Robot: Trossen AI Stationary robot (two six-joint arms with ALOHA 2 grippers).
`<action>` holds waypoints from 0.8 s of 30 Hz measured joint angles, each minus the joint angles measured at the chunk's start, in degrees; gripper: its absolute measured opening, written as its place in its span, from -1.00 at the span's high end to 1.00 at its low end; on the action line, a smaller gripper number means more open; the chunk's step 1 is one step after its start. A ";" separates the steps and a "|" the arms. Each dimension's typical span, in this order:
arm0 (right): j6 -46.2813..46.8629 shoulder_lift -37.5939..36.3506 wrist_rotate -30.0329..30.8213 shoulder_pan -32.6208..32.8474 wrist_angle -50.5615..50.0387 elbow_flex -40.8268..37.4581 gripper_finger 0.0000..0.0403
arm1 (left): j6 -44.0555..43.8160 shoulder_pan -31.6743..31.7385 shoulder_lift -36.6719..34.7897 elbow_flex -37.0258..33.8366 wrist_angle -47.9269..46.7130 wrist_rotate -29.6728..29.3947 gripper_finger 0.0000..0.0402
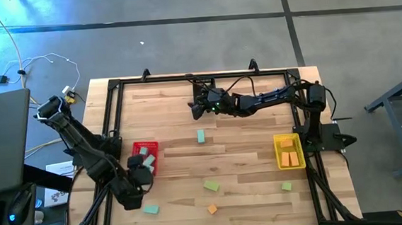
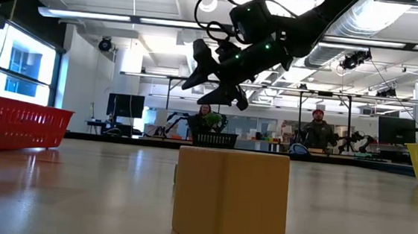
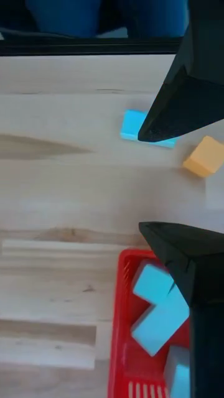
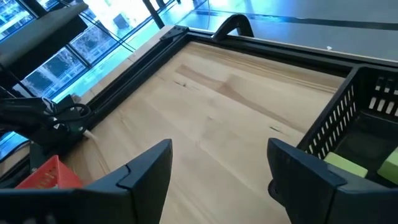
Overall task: Sort & place blocks by color
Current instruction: Put the blue block into the red bin
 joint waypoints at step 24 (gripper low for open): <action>1.68 0.00 -3.67 0.89 -1.05 0.00 -0.23 | -6.09 -8.43 17.77 0.00 11.21 1.87 -0.03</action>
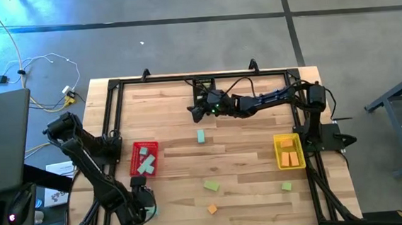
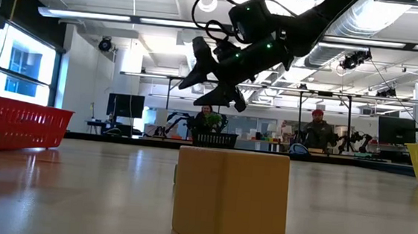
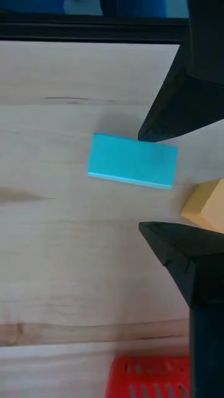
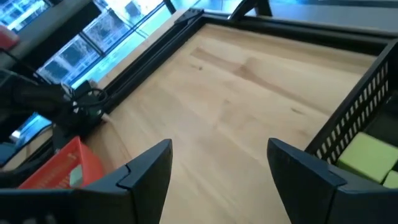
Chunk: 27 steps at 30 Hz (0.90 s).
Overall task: Sort & place blocks by color
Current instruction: Put the blue block into the red bin
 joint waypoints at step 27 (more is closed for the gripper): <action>-0.37 0.00 -7.17 1.75 -4.34 0.00 -0.23 | 1.39 0.81 8.96 0.11 5.32 4.21 0.03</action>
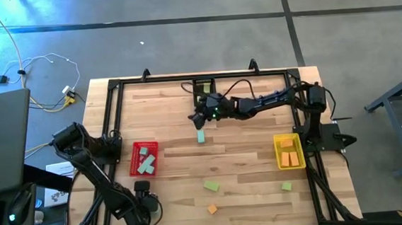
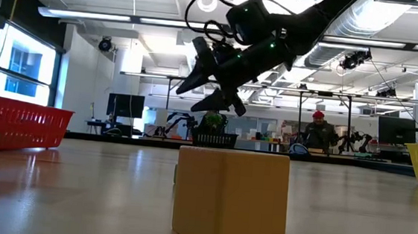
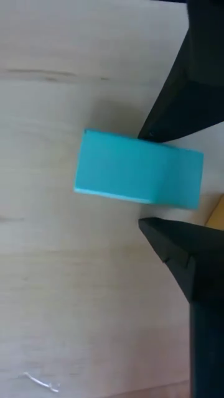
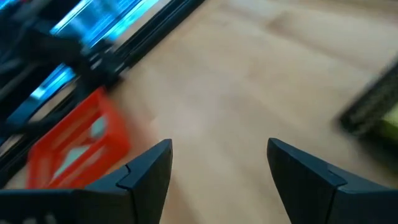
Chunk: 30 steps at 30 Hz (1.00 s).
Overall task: Sort & place blocks by color
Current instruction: Put the blue block into the red bin
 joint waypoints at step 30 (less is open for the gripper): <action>-30.50 -0.44 7.87 22.56 -1.16 0.00 -0.23 | 8.82 7.53 -10.32 -0.20 -12.94 -5.96 0.45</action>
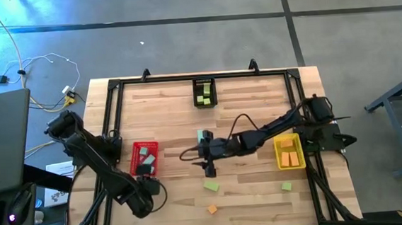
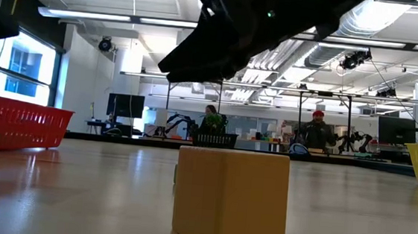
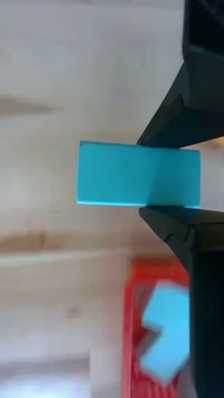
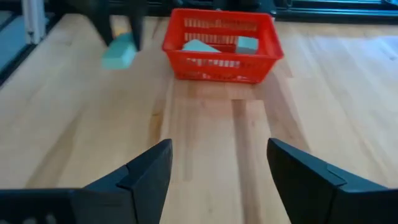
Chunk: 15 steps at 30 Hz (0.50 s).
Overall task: Sort & place blocks by color
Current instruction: Put the blue block into the red bin
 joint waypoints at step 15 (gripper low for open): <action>15.32 0.00 0.94 5.01 -1.25 0.00 -0.23 | -13.26 9.48 -11.77 0.09 -19.87 -7.75 0.44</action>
